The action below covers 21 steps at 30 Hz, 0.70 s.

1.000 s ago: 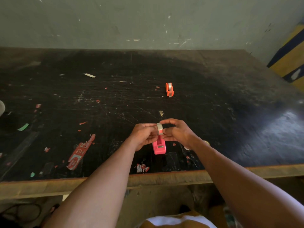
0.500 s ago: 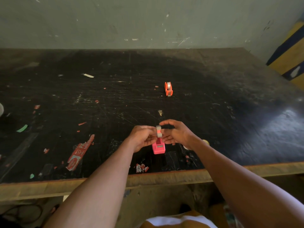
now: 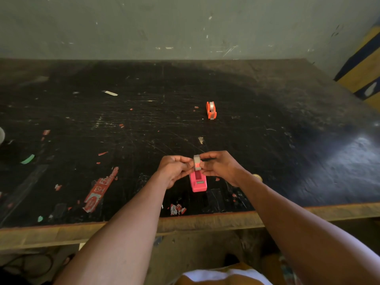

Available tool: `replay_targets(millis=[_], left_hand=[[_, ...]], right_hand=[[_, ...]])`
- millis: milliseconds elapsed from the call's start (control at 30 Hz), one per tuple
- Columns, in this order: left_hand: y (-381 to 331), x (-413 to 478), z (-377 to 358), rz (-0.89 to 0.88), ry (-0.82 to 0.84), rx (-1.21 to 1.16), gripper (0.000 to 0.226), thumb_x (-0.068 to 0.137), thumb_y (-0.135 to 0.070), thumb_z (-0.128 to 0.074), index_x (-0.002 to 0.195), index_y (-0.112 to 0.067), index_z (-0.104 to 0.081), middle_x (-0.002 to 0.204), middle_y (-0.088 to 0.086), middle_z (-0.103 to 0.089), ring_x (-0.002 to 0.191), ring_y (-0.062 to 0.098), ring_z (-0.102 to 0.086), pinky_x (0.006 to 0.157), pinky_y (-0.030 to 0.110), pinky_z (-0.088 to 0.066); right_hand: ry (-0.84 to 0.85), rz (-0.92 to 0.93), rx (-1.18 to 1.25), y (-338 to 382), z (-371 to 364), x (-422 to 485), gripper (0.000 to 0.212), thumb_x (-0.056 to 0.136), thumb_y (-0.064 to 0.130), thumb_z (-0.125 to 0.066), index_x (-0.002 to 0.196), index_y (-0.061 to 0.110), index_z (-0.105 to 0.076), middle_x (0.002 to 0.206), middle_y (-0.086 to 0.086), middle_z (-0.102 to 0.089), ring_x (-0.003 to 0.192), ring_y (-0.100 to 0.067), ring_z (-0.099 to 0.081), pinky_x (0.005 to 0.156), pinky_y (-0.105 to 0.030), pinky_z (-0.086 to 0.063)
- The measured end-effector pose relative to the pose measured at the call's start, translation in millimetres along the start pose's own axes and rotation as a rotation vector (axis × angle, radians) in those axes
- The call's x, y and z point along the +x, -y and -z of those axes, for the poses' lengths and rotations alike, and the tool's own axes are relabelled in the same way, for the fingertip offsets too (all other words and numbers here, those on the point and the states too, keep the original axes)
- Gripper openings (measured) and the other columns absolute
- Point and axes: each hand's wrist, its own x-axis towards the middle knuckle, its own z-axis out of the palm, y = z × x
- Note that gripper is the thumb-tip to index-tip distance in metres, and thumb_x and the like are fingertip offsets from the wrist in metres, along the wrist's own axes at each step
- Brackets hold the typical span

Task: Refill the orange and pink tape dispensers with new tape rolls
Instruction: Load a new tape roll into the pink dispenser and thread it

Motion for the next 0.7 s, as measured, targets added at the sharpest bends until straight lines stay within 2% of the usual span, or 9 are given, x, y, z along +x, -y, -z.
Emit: replay_targets(millis=[233, 400, 700], left_hand=[[-2.2, -1.9, 4.7, 0.018, -0.001, -0.02, 0.017, 0.087, 0.006, -0.067, 0.096, -0.007, -0.073, 0.101, 0.012, -0.076, 0.091, 0.019, -0.076, 0.069, 0.026, -0.06], [-3.4, -2.6, 4.2, 0.031, -0.018, 0.003, 0.017, 0.086, 0.008, -0.068, 0.097, -0.004, -0.072, 0.104, 0.016, -0.075, 0.095, 0.023, -0.075, 0.076, 0.029, -0.06], [1.1, -1.7, 6.0, 0.087, -0.007, -0.01, 0.017, 0.086, 0.008, -0.067, 0.097, -0.004, -0.072, 0.101, 0.014, -0.076, 0.093, 0.021, -0.075, 0.073, 0.029, -0.061]], right_hand=[[0.013, 0.025, -0.008, 3.4, -3.0, 0.3, 0.032, 0.091, 0.002, -0.063, 0.121, 0.01, -0.065, 0.109, -0.01, -0.074, 0.101, -0.02, -0.072, 0.091, -0.038, -0.058], [0.014, 0.021, 0.025, 4.0, -5.9, -1.6, 0.034, 0.09, 0.001, -0.063, 0.125, 0.006, -0.064, 0.112, -0.013, -0.072, 0.098, -0.019, -0.072, 0.079, -0.026, -0.061], [0.016, 0.021, 0.002, -2.9, -7.4, -1.3, 0.034, 0.091, 0.002, -0.064, 0.124, 0.005, -0.065, 0.112, -0.012, -0.073, 0.1, -0.019, -0.072, 0.081, -0.027, -0.061]])
